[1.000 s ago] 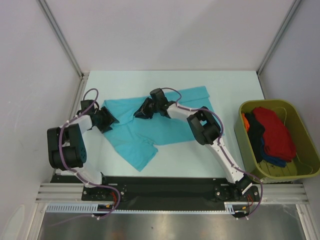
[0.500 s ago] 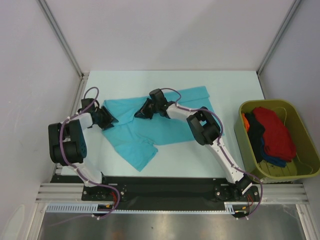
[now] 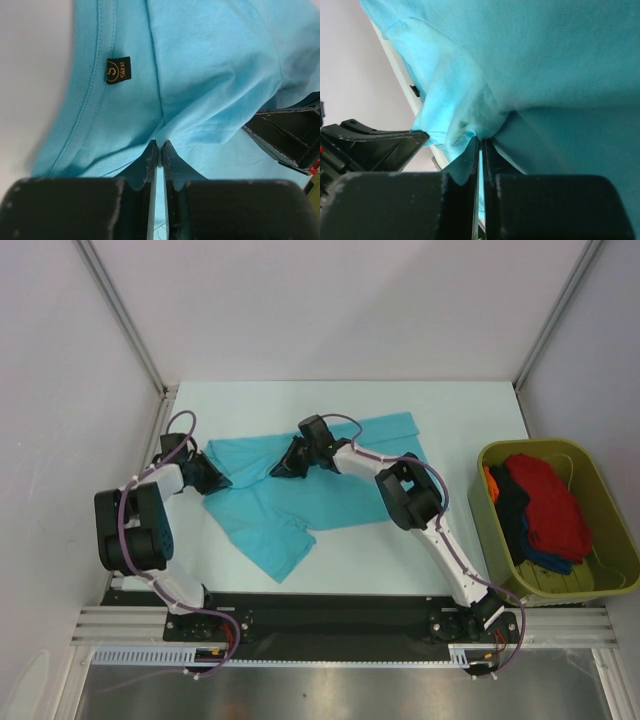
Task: Fold and stack the t-shirts
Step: Fold the tshirt
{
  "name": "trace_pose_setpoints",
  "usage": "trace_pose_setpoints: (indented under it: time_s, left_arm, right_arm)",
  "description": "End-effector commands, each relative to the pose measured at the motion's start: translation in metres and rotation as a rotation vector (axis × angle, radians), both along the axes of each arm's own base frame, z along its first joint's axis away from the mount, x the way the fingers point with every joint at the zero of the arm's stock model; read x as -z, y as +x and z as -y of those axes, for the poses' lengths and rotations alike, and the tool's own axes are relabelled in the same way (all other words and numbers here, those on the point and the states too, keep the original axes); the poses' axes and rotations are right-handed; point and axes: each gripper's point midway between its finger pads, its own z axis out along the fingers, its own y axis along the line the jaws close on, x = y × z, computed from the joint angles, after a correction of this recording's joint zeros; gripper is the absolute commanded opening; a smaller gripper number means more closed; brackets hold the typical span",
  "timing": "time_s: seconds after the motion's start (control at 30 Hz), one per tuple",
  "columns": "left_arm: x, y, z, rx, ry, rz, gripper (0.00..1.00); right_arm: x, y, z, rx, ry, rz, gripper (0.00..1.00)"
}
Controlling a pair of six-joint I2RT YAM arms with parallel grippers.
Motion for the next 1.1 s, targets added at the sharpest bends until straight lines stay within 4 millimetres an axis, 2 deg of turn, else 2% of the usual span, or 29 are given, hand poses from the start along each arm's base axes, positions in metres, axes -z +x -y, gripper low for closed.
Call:
trace_pose_setpoints:
  time_s: [0.0, 0.07, 0.13, 0.17, 0.27, 0.53, 0.83, 0.97, 1.07]
  left_arm:
    - [-0.026, 0.003, 0.001, 0.026, 0.01, 0.071, 0.1]
    - [-0.025, -0.001, 0.002, 0.027, 0.01, 0.065, 0.1]
    - [-0.025, -0.005, 0.003, 0.026, 0.008, 0.06, 0.09]
    - [-0.026, -0.006, 0.003, 0.027, 0.011, 0.062, 0.09]
    - [-0.027, -0.009, 0.003, 0.028, 0.014, 0.062, 0.09]
    - [-0.025, -0.017, 0.006, 0.017, -0.003, 0.056, 0.09]
    - [-0.018, -0.029, 0.01, 0.014, -0.017, 0.033, 0.1]
    - [-0.009, -0.036, 0.013, 0.013, -0.034, 0.009, 0.17]
    - [-0.006, -0.04, 0.014, 0.016, -0.034, -0.004, 0.3]
  right_arm:
    - [-0.061, -0.004, 0.002, -0.046, 0.05, 0.059, 0.0]
    - [-0.068, -0.006, 0.006, -0.055, 0.05, 0.068, 0.0]
    - [-0.066, -0.009, 0.012, -0.065, 0.046, 0.064, 0.0]
    - [-0.072, -0.01, 0.013, -0.081, 0.051, 0.079, 0.0]
    - [-0.072, -0.011, 0.02, -0.106, 0.039, 0.085, 0.0]
    - [-0.065, -0.02, 0.035, -0.155, 0.033, 0.045, 0.0]
    - [-0.048, -0.033, 0.045, -0.2, 0.019, 0.006, 0.0]
    - [-0.047, -0.031, 0.048, -0.21, 0.007, 0.023, 0.0]
    - [-0.046, -0.028, 0.052, -0.219, -0.005, 0.036, 0.02]
